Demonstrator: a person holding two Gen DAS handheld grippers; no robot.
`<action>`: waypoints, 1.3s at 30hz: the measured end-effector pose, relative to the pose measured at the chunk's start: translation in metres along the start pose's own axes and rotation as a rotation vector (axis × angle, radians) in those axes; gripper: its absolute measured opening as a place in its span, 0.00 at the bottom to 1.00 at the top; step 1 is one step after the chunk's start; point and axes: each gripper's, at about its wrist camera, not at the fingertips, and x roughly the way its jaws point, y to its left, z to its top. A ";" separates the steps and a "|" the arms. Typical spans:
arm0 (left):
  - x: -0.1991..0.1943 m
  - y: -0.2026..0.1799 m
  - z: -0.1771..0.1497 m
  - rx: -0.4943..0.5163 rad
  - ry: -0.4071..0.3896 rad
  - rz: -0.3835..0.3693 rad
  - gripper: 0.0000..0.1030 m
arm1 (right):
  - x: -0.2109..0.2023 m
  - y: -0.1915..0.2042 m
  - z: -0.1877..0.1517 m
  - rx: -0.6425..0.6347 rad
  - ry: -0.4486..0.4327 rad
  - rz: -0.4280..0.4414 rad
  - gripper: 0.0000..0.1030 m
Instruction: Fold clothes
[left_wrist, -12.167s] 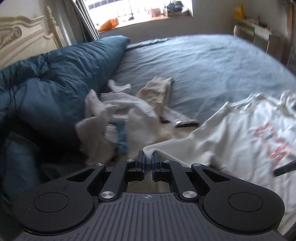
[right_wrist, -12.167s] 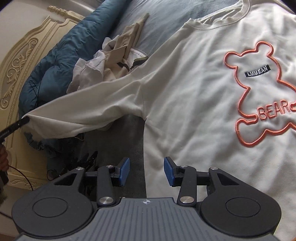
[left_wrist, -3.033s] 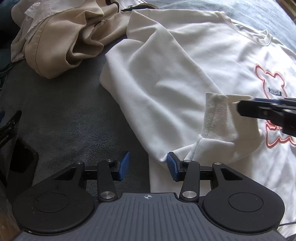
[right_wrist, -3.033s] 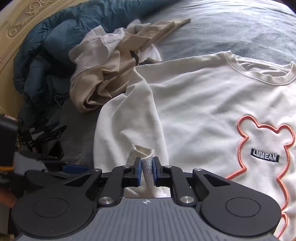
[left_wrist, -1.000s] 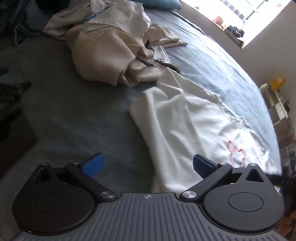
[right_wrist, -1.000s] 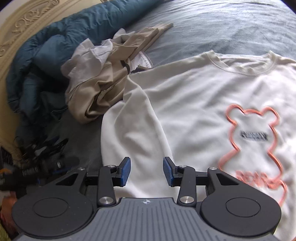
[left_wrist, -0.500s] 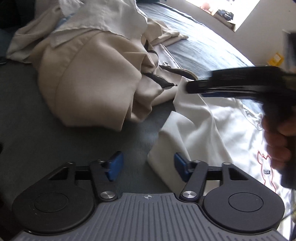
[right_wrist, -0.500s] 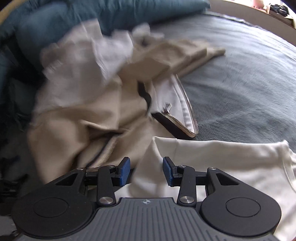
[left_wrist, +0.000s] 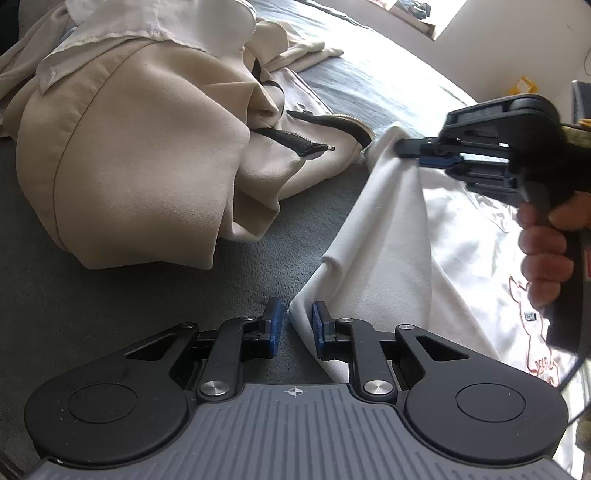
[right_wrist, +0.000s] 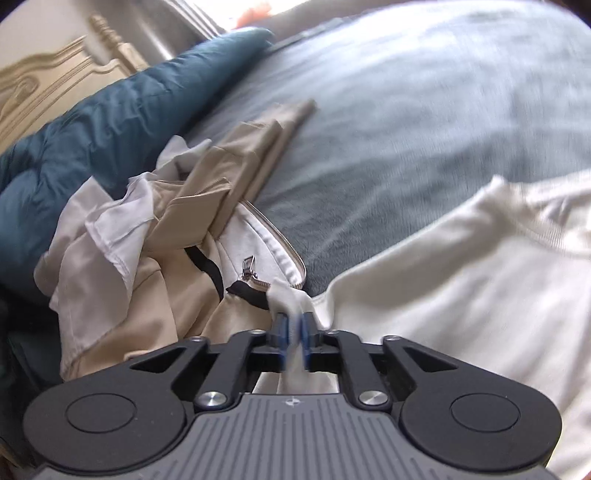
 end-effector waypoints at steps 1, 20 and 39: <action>-0.003 0.001 -0.001 -0.010 -0.006 -0.005 0.22 | -0.010 0.000 0.002 0.004 -0.006 0.006 0.37; -0.057 -0.086 -0.101 -0.248 0.271 -0.235 0.37 | -0.204 -0.100 -0.125 0.006 0.326 -0.047 0.48; -0.025 -0.144 -0.145 -0.321 0.212 -0.081 0.30 | -0.165 -0.126 -0.159 -0.136 0.411 0.033 0.21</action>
